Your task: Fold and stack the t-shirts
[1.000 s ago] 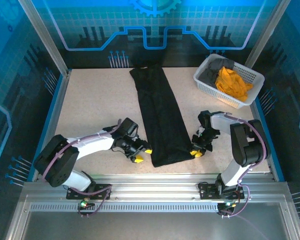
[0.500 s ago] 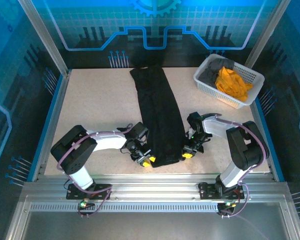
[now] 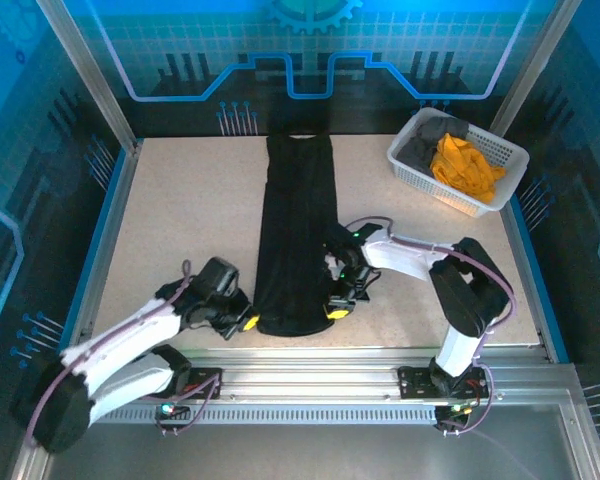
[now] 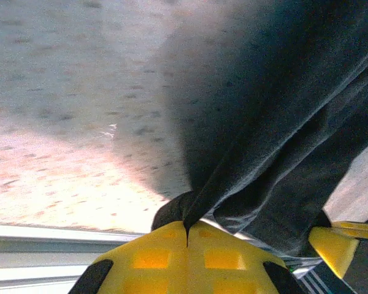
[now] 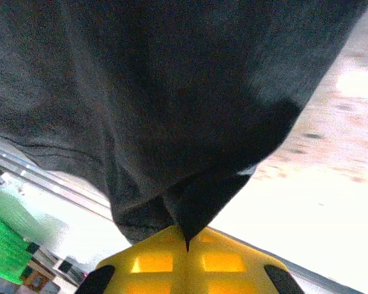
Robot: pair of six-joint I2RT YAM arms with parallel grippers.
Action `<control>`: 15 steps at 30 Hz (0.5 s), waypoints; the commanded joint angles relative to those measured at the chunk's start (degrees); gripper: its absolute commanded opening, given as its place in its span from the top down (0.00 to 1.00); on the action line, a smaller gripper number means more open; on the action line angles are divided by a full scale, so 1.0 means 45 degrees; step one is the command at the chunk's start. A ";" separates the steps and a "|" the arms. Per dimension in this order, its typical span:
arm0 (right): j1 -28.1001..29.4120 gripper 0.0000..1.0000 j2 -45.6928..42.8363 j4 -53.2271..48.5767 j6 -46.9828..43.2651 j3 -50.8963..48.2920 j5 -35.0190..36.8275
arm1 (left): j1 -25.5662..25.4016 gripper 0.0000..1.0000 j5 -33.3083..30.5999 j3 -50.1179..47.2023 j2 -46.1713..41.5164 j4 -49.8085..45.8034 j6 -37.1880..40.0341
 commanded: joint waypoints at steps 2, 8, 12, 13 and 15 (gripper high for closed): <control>0.0448 1.00 0.0043 -0.0684 0.0995 0.0020 -0.0496 | 0.0112 1.00 0.0460 -0.1699 -0.1821 -0.0365 -0.1761; 0.0381 1.00 -0.1095 -0.0206 0.2549 -0.1216 -0.1339 | 0.0112 1.00 0.0630 -0.1182 -0.1694 -0.0597 -0.1199; 0.0316 1.00 -0.1842 -0.0111 0.3676 -0.1524 -0.1692 | 0.0132 1.00 0.0604 -0.0067 -0.1507 -0.1260 -0.0375; 0.0240 1.00 -0.2080 -0.0153 0.4012 -0.1473 -0.1538 | 0.0132 1.00 0.0465 0.0327 -0.1484 -0.1422 -0.0191; 0.0060 1.00 -0.2452 -0.0077 0.4600 -0.1281 -0.1291 | 0.0159 1.00 -0.0011 0.1149 -0.1451 -0.1723 0.0143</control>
